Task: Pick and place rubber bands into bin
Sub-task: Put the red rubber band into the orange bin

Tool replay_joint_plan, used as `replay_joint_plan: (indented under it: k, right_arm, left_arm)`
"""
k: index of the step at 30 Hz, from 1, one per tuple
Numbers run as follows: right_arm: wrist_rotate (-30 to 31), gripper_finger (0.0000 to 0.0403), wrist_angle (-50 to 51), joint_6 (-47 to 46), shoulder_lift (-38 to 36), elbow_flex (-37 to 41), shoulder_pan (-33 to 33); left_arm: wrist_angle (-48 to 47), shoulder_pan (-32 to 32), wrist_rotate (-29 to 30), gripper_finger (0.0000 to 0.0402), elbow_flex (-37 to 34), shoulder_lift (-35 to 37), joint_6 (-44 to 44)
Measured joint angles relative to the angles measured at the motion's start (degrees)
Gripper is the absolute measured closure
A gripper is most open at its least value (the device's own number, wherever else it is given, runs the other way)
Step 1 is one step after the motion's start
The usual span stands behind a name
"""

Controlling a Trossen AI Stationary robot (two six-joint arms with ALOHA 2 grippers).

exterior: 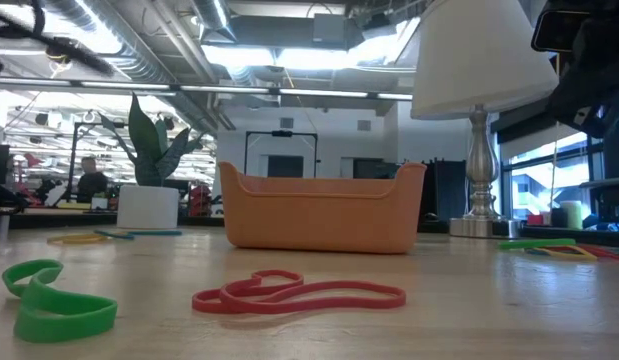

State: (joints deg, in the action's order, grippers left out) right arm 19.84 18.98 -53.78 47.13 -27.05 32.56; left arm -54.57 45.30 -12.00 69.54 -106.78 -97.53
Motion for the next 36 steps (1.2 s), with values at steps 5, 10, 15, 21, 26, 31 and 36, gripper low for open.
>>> replay_joint_plan:
  k: [5, 10, 15, 21, 26, 31, 36]
  right_arm:
    - [0.0, 0.0389, 0.0, 0.0, 0.0, 0.0, 0.0]
    - [0.0, 0.0389, 0.0, 0.2, 0.0, 0.0, 0.0]
    - [0.0, 0.0389, 0.0, 0.5, 0.0, 0.0, 0.0]
    - [0.0, 0.0389, 0.1, 0.5, 0.0, 0.0, 0.0]
    - [0.0, 0.0389, 0.1, 0.4, 0.0, 0.0, 0.0]
    - [0.0, 0.0389, 0.1, 0.4, 0.0, 0.0, 0.0]
    - [0.5, 0.0389, 0.1, 0.4, 0.0, 0.0, 0.0]
  left_arm:
    - [-5.1, 0.0, 0.1, 0.0398, 4.6, 0.0, 0.2]
    - [-15.2, 0.0, 0.5, 0.0398, 11.8, 0.0, 0.3]
    - [-26.5, 0.0, 2.5, 0.0398, 18.9, 0.1, 0.2]
    - [-35.5, -0.8, 11.7, 0.0398, 26.7, 0.1, 0.1]
    - [-35.5, -3.8, 18.9, 0.0398, 28.9, 1.3, 6.1]
    - [-35.5, -9.2, 24.6, 0.0398, 29.1, 3.2, 14.4]
    - [-35.3, -16.4, 27.3, 0.0398, 29.1, 4.9, 26.8]
